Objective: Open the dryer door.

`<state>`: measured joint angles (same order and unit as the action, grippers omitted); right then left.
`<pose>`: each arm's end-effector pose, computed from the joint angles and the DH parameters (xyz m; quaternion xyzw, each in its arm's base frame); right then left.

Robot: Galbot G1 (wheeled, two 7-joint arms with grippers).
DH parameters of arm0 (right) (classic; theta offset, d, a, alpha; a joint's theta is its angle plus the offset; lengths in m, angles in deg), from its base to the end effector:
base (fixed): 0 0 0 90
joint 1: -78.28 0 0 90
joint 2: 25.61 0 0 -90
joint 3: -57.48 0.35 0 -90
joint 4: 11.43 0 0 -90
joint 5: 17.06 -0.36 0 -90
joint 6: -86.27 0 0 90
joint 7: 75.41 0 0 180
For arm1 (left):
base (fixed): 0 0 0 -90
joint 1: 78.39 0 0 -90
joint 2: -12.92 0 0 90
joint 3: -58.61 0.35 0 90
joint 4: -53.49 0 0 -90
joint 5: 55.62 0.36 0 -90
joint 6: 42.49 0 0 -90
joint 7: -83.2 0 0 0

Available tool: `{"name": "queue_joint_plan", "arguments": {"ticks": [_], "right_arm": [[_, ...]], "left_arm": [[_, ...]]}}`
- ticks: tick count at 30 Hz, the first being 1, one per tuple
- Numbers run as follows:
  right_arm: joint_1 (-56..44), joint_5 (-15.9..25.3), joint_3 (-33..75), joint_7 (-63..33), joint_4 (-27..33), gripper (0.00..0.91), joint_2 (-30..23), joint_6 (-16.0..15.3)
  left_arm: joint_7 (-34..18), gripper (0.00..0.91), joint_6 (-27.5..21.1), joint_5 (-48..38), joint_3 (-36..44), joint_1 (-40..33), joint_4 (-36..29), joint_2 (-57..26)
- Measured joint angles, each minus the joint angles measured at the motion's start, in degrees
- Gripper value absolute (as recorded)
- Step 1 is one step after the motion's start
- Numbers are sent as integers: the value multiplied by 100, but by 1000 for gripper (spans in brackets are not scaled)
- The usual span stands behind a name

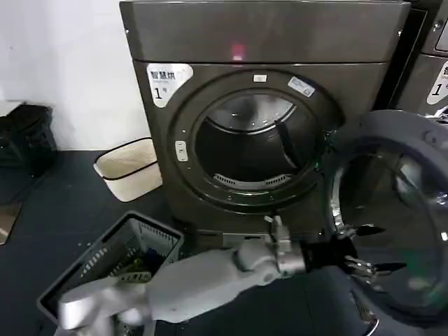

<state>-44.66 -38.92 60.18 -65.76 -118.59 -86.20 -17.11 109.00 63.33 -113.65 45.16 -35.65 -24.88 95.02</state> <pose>-0.0373 -0.4190 -0.0278 0.4984 0.8227 -0.2604 0.0833 0.3977 -0.2816 -0.2558 0.7035 0.6964 -0.1228 0.0705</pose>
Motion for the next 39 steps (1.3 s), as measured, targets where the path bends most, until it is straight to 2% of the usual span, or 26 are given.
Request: {"name": "queue_joint_plan", "arguments": {"ticks": [11,23,30,39], "right_arm": [[-121,32,463,-83,332,907,52,167],[-85,14,418,-81,391,907,17,218],[-14,25,296,-71,402,907,27,256],[72,66,160,-62,434,907,102,290]], "left_arm": [[-604,907,353,805,-116,-14,1080,1023],[-1319,907,605,1650,-420,-112,1978,1012],[-1496,907,828,1771,-465,-103,1949,1009],[-1633,907,1426,1367,-352,33,1215,1010]]}}
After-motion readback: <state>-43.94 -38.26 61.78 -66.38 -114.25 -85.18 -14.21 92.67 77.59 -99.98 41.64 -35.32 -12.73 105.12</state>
